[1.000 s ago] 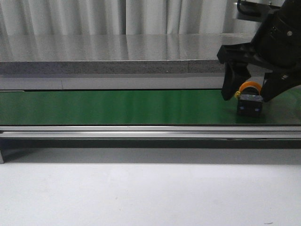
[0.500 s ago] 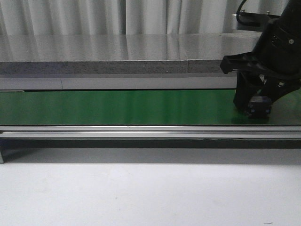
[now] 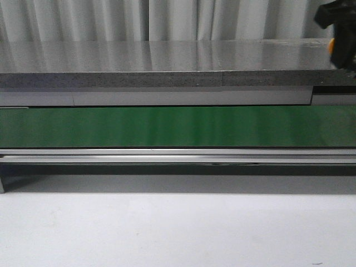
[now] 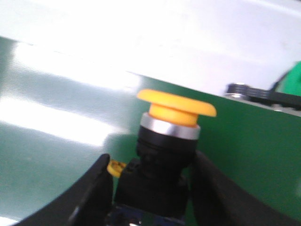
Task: Move button from left to right
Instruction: 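Lift the button with the right gripper over the green tray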
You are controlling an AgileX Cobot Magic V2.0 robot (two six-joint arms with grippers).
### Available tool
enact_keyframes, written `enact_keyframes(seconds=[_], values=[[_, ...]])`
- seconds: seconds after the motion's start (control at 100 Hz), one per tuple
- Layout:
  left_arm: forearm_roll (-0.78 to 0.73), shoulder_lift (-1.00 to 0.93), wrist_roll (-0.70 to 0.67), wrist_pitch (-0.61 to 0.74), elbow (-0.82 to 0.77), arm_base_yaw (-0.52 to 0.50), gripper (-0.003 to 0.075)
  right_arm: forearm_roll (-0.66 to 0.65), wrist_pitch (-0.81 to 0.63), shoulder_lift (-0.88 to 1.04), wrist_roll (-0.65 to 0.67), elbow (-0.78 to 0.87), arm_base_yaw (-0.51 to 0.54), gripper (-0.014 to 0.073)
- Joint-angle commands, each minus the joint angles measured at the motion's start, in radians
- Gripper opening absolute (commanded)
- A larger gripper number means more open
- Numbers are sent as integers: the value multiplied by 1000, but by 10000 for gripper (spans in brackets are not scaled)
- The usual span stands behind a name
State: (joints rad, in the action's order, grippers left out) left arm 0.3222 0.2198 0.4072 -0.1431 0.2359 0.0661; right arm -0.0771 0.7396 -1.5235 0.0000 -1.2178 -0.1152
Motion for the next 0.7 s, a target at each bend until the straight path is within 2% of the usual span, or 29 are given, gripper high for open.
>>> enact_keyframes(seconds=[0.0,0.42,0.56,0.69], values=[[10,8,1,76,28,9,5,-67,-5,53,-21,-49,69,143],[10,8,1,76,28,9,5,-86,-76,8,-84,-50,420,143],[10,8,1,76,28,9,5,-88,-110,-46,-84,-50,497,143],[10,8,1,76,28,9,5,-87,-120,-114,-84,-50,522,143]])
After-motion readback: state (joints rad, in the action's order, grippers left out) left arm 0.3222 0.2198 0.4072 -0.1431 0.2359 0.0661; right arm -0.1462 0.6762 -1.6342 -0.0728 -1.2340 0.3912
